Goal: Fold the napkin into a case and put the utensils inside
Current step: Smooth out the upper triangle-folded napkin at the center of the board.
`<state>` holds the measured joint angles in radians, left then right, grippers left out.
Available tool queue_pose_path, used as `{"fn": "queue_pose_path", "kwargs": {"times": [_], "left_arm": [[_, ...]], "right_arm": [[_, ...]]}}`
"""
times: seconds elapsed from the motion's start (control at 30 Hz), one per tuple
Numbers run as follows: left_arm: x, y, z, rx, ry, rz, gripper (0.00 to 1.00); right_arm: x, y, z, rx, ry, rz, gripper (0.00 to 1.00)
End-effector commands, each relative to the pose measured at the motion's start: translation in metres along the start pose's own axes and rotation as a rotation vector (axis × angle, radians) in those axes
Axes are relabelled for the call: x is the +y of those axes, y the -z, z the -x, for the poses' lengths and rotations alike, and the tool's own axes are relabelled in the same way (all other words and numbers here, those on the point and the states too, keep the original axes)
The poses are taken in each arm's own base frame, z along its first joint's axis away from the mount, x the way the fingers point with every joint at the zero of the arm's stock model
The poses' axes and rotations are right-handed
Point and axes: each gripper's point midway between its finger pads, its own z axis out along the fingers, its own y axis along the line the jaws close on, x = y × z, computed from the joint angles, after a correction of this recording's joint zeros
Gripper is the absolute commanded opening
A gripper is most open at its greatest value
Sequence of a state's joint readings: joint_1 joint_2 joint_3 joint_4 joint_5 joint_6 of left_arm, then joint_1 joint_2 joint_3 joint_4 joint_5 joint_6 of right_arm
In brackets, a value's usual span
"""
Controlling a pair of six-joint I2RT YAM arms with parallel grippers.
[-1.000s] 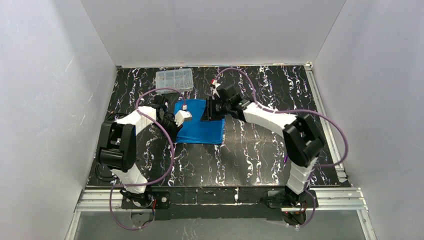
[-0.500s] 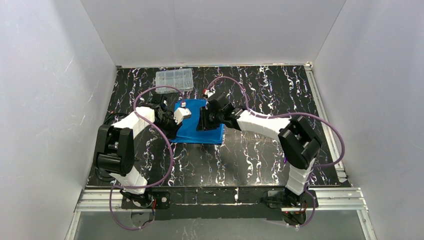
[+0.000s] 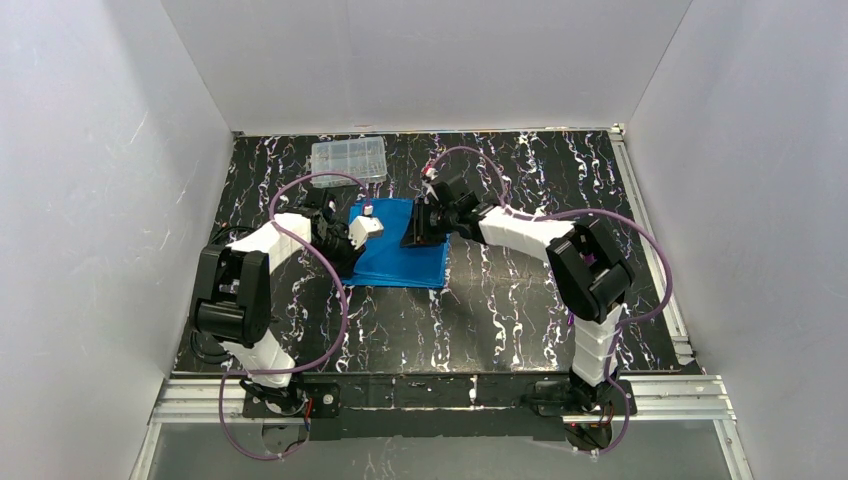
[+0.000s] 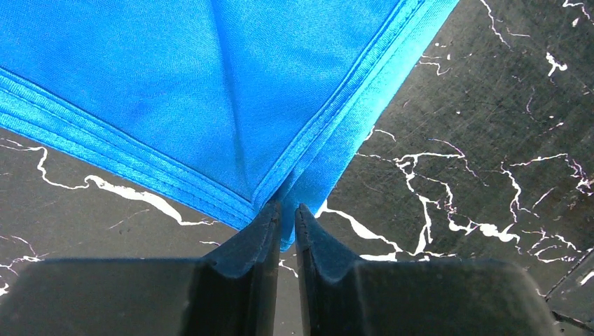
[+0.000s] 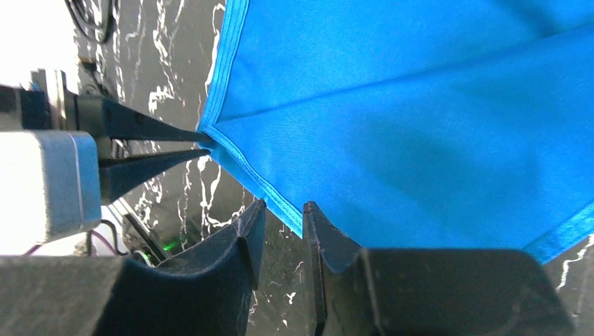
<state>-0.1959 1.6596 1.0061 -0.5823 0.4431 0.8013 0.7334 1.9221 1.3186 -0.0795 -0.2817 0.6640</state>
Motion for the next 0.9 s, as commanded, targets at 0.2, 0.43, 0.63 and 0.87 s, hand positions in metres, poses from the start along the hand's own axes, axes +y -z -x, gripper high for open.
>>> {"fn": "queue_pose_path", "kwargs": {"times": [0.2, 0.43, 0.63, 0.87], "left_arm": [[0.003, -0.003, -0.002, 0.002, -0.039, 0.017, 0.00], [-0.006, 0.014, 0.004, -0.022, -0.067, 0.026, 0.00], [-0.009, 0.020, -0.011, 0.023, -0.109, 0.054, 0.00], [-0.003, 0.018, -0.012, 0.022, -0.101, 0.088, 0.00]], "right_arm": [[-0.016, 0.017, 0.066, -0.122, -0.061, 0.058, 0.35], [-0.026, 0.012, 0.067, -0.123, -0.068, 0.038, 0.35], [-0.033, 0.006, 0.068, -0.130, -0.078, 0.014, 0.35], [-0.031, 0.008, 0.086, -0.167, -0.060, 0.014, 0.38]]}}
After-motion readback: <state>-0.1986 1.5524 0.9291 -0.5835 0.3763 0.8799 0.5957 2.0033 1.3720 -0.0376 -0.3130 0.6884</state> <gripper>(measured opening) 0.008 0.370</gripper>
